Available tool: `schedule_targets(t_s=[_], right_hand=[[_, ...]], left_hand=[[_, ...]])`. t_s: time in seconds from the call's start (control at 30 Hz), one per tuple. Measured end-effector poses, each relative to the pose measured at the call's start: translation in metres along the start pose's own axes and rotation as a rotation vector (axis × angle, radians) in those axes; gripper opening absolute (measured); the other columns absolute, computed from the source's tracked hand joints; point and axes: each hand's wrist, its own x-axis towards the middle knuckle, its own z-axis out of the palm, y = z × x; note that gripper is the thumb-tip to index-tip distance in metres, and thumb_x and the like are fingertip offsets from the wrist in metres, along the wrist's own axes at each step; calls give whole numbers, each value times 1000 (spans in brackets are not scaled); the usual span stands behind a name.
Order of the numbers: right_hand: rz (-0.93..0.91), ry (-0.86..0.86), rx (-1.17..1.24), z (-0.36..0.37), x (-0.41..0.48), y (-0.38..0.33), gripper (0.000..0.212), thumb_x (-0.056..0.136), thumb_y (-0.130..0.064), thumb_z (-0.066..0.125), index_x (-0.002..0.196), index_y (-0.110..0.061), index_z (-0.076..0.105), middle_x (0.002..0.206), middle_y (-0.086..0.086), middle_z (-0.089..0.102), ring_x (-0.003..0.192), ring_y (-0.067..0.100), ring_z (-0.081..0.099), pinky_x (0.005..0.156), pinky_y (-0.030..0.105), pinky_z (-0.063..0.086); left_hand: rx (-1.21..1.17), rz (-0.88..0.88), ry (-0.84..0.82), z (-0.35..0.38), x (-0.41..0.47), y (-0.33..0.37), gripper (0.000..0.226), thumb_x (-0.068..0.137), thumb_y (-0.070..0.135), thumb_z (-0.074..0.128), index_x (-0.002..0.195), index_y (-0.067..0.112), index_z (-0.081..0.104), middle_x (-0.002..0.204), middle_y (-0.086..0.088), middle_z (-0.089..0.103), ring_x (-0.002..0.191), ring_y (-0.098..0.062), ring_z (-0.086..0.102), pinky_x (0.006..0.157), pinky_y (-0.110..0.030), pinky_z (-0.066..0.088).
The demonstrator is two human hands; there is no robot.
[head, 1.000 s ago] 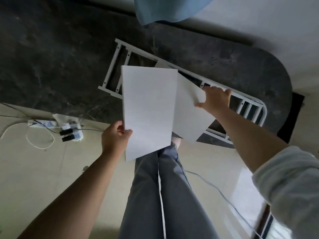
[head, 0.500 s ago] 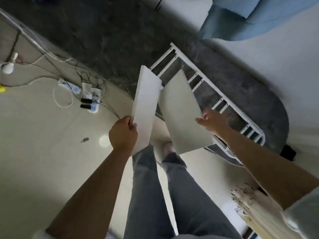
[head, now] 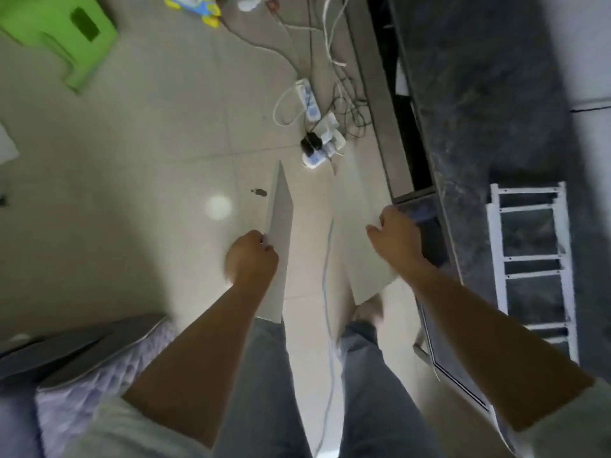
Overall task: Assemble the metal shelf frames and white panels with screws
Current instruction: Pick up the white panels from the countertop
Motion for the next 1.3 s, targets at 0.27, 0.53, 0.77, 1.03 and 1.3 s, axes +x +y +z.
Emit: schedule_targets(t_s=[0.27, 0.53, 0.77, 1.03, 1.3], right_hand=[[-391, -156, -285, 84, 22, -256, 24, 94, -24, 45, 109, -6, 49, 105, 9, 58, 99, 27, 56, 85, 32, 37], [-744, -139, -465, 133, 79, -465, 19, 93, -21, 44, 103, -5, 49, 101, 9, 58, 94, 30, 58, 81, 30, 36], [-908, -179, -691, 197, 148, -659, 23, 93, -20, 46, 111, -5, 48, 109, 13, 57, 99, 30, 58, 80, 33, 42], [-1028, -209, -858, 297, 189, -858, 28, 95, -16, 41, 121, -5, 41, 120, 17, 50, 107, 34, 54, 84, 37, 43], [-947, -267, -736, 408, 270, -996, 28, 97, -24, 39, 116, -4, 44, 112, 20, 59, 104, 34, 57, 79, 36, 41]], left_hand=[[-90, -266, 84, -140, 85, -152, 18, 87, 10, 49, 100, 5, 60, 103, -14, 62, 91, -33, 56, 66, -26, 34], [-214, -539, 172, -242, 184, -260, 19, 87, 11, 51, 103, 5, 60, 111, -19, 60, 102, -37, 55, 72, -30, 37], [-389, -787, 214, -335, 297, -329, 20, 86, 8, 50, 103, 5, 59, 111, -18, 60, 104, -36, 56, 79, -33, 44], [-585, -957, 256, -420, 418, -432, 20, 84, 5, 51, 102, 6, 59, 107, -15, 62, 99, -35, 58, 74, -34, 44], [-746, -1071, 262, -452, 562, -552, 17, 90, 9, 47, 101, 7, 59, 104, -12, 63, 82, -26, 52, 67, -29, 36]])
